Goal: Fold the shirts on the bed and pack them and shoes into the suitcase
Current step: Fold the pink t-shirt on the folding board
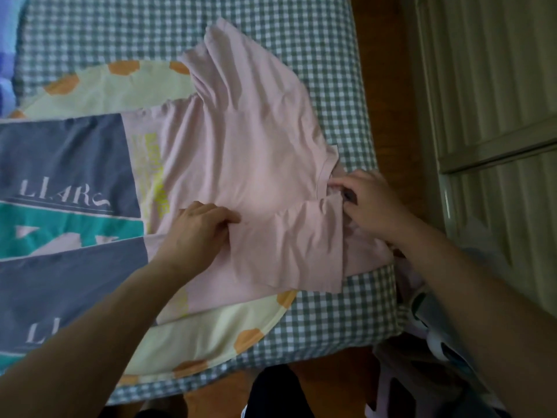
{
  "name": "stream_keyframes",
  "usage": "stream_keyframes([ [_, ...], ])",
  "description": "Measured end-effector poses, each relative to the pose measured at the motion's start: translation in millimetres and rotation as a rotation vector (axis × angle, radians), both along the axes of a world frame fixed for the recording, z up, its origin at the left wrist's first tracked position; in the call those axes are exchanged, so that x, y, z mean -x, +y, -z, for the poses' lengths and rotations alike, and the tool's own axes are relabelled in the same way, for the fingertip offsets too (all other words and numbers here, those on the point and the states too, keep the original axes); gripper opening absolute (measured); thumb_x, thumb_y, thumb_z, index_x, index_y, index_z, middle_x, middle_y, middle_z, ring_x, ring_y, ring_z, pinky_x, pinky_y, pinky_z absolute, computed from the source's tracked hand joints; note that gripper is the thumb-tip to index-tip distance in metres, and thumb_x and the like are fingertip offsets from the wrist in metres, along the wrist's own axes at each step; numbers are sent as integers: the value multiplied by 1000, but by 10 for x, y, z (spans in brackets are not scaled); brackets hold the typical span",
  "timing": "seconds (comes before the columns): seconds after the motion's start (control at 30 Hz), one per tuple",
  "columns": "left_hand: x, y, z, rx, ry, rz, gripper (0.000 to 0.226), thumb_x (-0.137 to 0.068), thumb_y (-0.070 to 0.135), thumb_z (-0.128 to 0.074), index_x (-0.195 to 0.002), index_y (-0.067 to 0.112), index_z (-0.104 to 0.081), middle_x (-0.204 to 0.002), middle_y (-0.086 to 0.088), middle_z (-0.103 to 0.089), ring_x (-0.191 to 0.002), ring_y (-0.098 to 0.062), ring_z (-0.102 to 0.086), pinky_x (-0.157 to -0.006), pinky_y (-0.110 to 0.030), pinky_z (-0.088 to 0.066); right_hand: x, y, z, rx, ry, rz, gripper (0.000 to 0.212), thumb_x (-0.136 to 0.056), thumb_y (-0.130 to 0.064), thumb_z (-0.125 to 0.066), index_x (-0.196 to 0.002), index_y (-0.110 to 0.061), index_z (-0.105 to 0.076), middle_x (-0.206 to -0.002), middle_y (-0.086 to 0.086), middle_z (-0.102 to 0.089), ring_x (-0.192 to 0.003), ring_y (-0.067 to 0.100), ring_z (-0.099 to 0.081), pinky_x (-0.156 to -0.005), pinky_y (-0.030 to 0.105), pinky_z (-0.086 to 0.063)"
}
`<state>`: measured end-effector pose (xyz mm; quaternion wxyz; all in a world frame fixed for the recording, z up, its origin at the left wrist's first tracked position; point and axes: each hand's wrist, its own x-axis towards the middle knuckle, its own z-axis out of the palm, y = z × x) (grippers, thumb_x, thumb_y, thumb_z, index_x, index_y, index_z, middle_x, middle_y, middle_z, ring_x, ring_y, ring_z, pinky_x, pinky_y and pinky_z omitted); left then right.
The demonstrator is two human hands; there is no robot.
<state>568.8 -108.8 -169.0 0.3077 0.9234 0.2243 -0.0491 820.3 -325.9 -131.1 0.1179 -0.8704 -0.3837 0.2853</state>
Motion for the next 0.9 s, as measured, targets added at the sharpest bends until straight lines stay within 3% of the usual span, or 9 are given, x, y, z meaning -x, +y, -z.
stream_keyframes([
  [0.07, -12, 13, -21, -3, 19, -55, 29, -83, 22, -57, -103, 25, -77, -86, 2, -73, -80, -32, -62, -76, -46, -53, -114, 68, 1, 33, -18, -41, 28, -92, -7, -59, -105, -27, -74, -97, -8, -51, -105, 25, -49, -86, 36, -38],
  [0.13, -26, -5, -55, -3, 10, -112, 30, -83, 22, -54, -101, 25, -77, -86, 2, -74, -82, -32, -63, -76, -45, -52, -206, 116, -49, -13, -52, 8, 23, -92, -8, -59, -95, -25, -74, -92, -8, -51, -100, 24, -51, -84, 34, -36],
  [0.27, -66, -82, -46, -40, 70, -267, 31, -83, 26, -50, -103, 19, -72, -92, -7, -69, -92, -38, -60, -80, -48, -50, -231, 203, -15, -53, -52, 172, 18, -96, -11, -56, -93, -24, -68, -96, -5, -57, -97, 18, -54, -81, 33, -41],
  [0.37, -81, -271, -59, -194, 38, -336, 36, -84, 20, -53, -116, 11, -65, -108, -19, -61, -98, -42, -53, -82, -51, -46, -34, 139, 44, -98, -135, 334, 15, -99, -22, -57, -111, -19, -65, -106, -5, -51, -102, 18, -55, -88, 33, -47],
  [0.47, 3, -522, -166, -237, -130, -194, 35, -90, 21, -54, -122, 8, -61, -120, -19, -56, -105, -42, -52, -89, -51, -44, 244, -214, 4, -156, -130, 618, 32, -103, -36, -50, -128, -17, -56, -121, -2, -51, -105, 14, -53, -88, 31, -47],
  [0.57, 164, -728, -164, -235, -100, 2, 49, -97, 32, -50, -142, 14, -53, -144, -20, -46, -130, -44, -45, -105, -54, -39, 600, -645, 103, 40, -24, 661, 49, -99, -54, -46, -133, -19, -51, -124, -1, -55, -109, 19, -57, -89, 40, -50],
  [0.67, 249, -849, -2, -284, 53, 154, 59, -102, 46, -44, -157, 27, -35, -164, -19, -24, -151, -43, -20, -119, -57, -24, 685, -835, 174, -29, 65, 767, 27, -103, -38, -48, -116, -16, -55, -102, -2, -58, -97, 24, -59, -78, 36, -44],
  [0.77, 281, -876, 169, -265, 112, 209, 63, -102, 52, -33, -160, 30, -24, -168, -19, -10, -155, -41, -6, -120, -62, -18, 648, -875, 145, -148, 99, 913, 11, -101, -23, -52, -110, -18, -56, -102, 0, -62, -92, 19, -59, -75, 34, -44],
  [0.9, 303, -873, 251, -266, 121, 222, 64, -101, 54, -32, -160, 28, -27, -168, -20, -10, -155, -42, -6, -120, -63, -18, 508, -823, 54, -154, 421, 1217, 33, -76, -33, -68, -106, -20, -65, -108, 7, -70, -98, 27, -67, -88, 46, -57],
])
